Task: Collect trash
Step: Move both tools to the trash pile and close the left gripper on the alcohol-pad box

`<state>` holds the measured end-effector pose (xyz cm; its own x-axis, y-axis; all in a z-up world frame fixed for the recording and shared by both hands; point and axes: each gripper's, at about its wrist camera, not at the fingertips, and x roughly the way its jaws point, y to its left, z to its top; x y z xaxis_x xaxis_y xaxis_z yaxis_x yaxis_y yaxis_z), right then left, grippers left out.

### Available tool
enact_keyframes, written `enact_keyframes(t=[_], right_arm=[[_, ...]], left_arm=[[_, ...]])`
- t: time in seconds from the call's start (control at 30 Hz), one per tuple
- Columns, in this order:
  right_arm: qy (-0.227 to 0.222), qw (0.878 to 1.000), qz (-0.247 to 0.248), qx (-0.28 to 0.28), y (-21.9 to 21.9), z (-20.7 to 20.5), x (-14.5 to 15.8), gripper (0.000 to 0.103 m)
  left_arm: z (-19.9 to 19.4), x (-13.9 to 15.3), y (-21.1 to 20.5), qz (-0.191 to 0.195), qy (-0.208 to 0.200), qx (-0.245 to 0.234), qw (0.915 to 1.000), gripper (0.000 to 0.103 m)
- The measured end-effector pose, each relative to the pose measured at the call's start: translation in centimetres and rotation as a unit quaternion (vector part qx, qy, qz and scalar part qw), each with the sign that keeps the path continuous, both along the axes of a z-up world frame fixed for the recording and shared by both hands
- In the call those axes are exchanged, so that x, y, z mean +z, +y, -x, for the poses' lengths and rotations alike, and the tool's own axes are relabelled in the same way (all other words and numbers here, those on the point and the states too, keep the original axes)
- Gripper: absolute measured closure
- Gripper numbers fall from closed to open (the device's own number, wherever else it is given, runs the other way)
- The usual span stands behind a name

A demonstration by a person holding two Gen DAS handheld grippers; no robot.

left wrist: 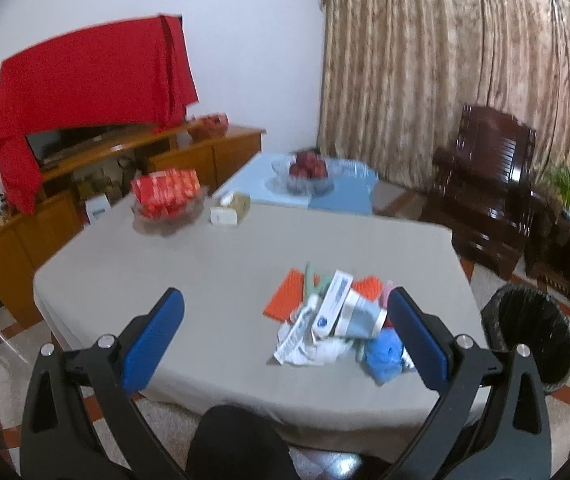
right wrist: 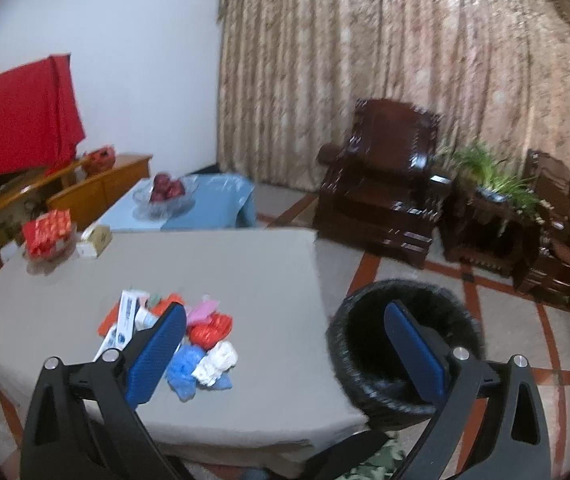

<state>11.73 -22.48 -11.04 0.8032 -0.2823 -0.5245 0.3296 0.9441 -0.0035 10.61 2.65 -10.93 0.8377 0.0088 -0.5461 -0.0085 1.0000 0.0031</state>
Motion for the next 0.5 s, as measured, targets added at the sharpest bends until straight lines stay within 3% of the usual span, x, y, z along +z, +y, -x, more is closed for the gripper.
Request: enact_keyframes(t=[0.3, 0.5], right_arm=[[0.08, 0.994, -0.044, 0.067, 1.3, -7.2, -7.9, 0.033], [0.126, 0.985, -0.075, 0.091, 2.1, -11.2, -12.9, 0.053]], left_arm=[[-5.2, -9.5, -0.7, 0.034, 0.077, -0.037, 0.9957, 0.005], [-7.3, -11.7, -1.4, 0.024, 0.085, -0.041, 0.9953, 0.005]])
